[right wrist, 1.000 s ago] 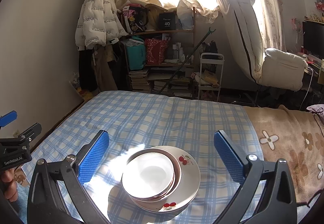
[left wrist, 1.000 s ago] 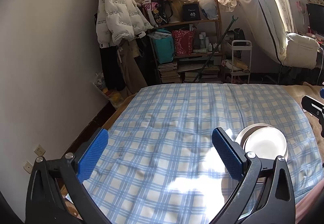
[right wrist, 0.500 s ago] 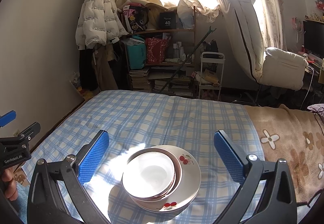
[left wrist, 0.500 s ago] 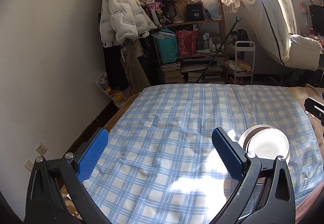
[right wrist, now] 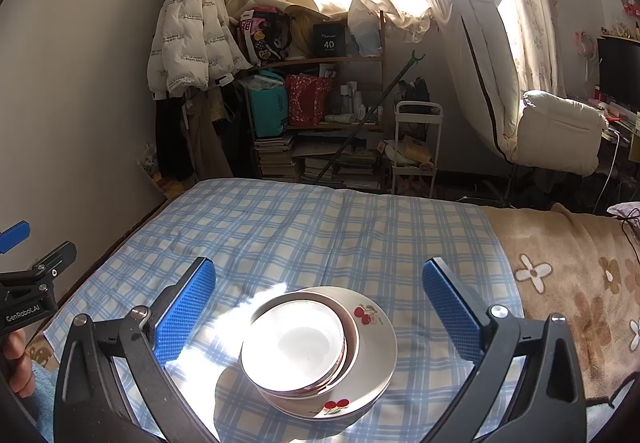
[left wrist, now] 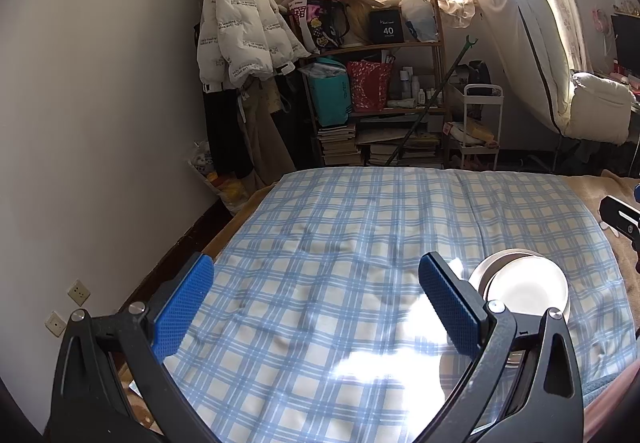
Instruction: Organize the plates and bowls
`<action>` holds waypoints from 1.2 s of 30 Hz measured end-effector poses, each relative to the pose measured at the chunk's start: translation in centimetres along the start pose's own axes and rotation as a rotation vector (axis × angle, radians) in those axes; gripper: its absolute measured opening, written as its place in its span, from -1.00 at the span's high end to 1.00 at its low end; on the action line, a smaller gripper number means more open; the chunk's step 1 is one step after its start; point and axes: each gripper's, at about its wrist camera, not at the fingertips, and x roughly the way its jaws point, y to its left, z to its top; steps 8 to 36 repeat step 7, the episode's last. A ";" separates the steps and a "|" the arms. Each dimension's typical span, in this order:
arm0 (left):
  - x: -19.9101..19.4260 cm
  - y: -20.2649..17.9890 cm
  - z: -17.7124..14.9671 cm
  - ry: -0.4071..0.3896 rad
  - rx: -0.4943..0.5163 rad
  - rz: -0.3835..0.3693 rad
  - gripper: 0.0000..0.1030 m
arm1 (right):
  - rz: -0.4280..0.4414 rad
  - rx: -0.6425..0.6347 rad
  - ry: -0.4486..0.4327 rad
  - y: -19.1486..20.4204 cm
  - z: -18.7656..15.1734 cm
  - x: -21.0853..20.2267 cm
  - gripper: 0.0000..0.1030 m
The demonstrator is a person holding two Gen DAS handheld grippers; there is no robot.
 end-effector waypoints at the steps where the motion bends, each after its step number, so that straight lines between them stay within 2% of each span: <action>1: 0.0 0.0 0.0 0.000 0.000 -0.001 -0.96 | 0.001 0.000 0.000 0.0 0.0 0.0 -1.00; 36: 0.0 0.0 0.0 0.001 -0.002 -0.002 -0.96 | 0.000 0.000 0.000 -0.1 0.0 0.0 -1.00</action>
